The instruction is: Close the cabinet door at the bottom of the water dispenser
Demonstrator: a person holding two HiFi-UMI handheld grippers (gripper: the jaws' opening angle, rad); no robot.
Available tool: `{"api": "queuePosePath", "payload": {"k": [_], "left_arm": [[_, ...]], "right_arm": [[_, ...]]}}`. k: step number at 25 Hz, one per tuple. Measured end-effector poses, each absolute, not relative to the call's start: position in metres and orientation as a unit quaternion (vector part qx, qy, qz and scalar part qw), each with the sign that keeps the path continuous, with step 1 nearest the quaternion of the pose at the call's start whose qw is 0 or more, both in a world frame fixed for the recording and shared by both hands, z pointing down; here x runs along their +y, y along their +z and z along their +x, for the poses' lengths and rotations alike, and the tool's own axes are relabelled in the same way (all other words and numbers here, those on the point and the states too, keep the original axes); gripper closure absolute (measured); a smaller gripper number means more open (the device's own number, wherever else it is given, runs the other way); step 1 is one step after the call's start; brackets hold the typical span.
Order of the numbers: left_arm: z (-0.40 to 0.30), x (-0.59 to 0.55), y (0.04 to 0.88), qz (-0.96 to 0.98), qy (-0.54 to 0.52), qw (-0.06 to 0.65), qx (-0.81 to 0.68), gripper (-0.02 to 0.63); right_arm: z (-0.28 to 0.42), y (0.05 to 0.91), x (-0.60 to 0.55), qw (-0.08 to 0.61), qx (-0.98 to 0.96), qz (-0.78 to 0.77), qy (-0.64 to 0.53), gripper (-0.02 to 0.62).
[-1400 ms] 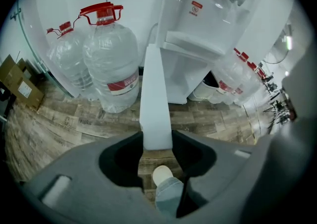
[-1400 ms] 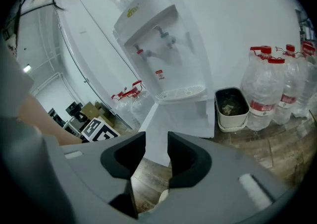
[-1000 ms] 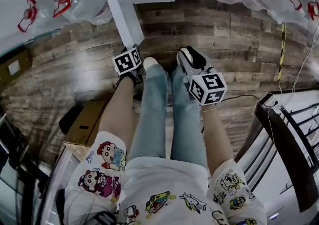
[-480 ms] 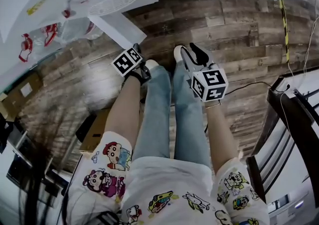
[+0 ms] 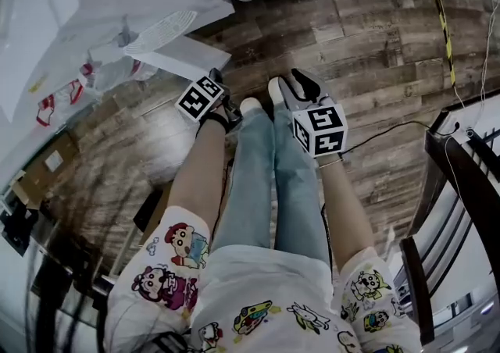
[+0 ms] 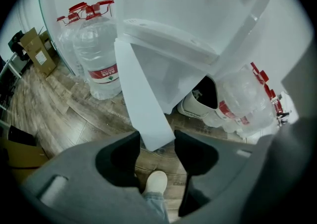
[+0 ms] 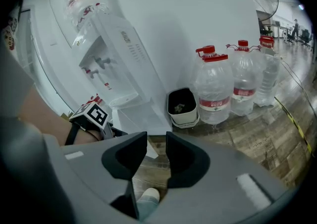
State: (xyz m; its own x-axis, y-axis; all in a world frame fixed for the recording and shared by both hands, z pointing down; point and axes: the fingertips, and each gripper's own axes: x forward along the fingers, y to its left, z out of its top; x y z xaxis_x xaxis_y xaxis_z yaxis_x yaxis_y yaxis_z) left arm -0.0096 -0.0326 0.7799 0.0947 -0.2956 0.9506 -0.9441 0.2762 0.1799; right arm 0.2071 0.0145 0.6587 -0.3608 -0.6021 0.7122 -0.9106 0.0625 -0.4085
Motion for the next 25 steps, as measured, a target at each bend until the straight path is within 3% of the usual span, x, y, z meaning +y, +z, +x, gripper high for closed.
{"api": "queuePosePath", "payload": {"k": [7,15,25], "left_arm": [[0.028,-0.064,0.781,0.526,0.319,0.525,-0.588,0.382],[0.056,-0.094,0.791,0.574,0.386,0.486,-0.534,0.414],[0.09,-0.132,0.794,0.665,0.437,0.425,-0.432,0.401]], "right_arm": [[0.212,0.673,-0.004,0.204,-0.696,0.533,0.436,0.482],[0.216,0.685,-0.026,0.199,-0.69,0.533,0.447,0.488],[0.222,0.692,-0.045,0.2,-0.686,0.533,0.453,0.494]]}}
